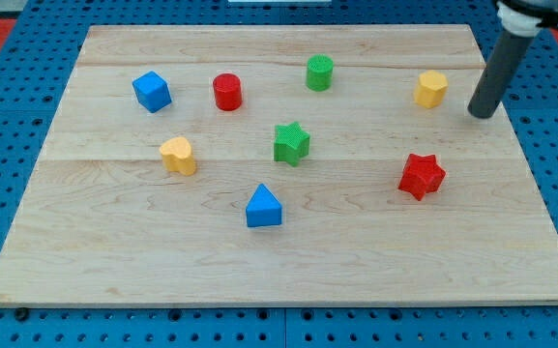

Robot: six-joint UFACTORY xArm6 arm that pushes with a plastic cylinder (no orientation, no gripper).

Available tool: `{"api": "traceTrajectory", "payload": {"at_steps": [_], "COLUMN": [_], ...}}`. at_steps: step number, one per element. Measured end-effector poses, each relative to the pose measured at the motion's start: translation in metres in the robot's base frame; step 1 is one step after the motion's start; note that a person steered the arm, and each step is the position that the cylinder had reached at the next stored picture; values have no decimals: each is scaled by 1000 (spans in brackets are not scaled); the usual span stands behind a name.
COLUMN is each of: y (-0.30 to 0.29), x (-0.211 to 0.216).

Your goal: Move yellow heart left above the green star

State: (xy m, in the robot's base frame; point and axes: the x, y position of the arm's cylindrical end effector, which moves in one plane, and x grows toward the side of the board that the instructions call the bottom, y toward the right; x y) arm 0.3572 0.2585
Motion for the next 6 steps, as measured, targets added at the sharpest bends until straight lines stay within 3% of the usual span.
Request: {"api": "traceTrajectory", "payload": {"at_steps": [1, 2, 3, 4, 6], "y": [-64, -90, -149, -227, -363], "x": [12, 20, 97, 123, 119]}}
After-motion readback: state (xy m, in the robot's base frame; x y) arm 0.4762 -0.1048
